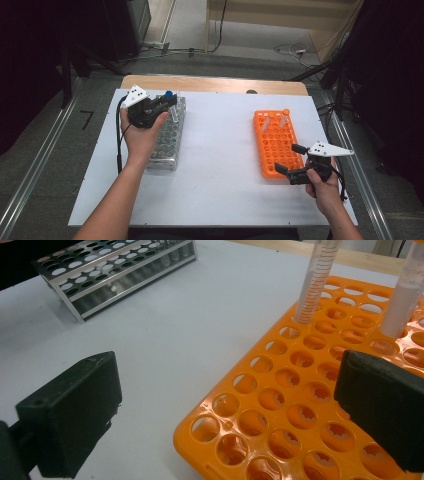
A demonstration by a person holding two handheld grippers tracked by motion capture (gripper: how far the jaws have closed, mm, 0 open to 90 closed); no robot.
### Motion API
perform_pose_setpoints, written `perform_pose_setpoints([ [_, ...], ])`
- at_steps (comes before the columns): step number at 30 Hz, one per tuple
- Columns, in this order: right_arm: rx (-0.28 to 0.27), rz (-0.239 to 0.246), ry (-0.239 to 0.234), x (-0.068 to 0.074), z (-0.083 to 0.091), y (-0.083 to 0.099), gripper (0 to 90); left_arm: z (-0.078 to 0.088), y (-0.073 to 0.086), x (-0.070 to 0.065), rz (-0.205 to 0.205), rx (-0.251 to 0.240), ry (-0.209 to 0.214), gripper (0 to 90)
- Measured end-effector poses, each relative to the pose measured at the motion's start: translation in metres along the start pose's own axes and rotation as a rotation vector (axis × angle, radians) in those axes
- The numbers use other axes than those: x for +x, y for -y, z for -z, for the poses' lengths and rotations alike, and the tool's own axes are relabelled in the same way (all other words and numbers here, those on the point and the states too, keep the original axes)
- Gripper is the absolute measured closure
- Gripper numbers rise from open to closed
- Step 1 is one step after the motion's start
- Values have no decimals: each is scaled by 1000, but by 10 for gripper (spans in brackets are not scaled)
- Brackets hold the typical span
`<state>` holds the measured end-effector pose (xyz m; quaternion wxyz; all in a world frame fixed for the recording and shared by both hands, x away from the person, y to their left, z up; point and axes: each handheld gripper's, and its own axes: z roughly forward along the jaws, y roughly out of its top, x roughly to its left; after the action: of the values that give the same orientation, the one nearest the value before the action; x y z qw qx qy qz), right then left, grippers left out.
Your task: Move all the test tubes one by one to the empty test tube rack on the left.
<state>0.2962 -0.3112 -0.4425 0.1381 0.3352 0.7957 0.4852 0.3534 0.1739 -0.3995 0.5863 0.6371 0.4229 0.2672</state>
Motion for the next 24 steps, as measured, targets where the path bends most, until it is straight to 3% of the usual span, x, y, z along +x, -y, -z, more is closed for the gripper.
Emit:
perform_pose_setpoints([
  [5, -6, -2, 6, -2, 0, 1, 0, -15, 6, 6, 21, -5, -28, 769],
  [11, -5, -7, 12, -3, 1, 1, 0, -29, 14, 10, 26, 8, -121, 770],
  [24, -17, -12, 13, -5, 2, 2, 0, -37, 18, 9, 9, 13, -162, 769],
])
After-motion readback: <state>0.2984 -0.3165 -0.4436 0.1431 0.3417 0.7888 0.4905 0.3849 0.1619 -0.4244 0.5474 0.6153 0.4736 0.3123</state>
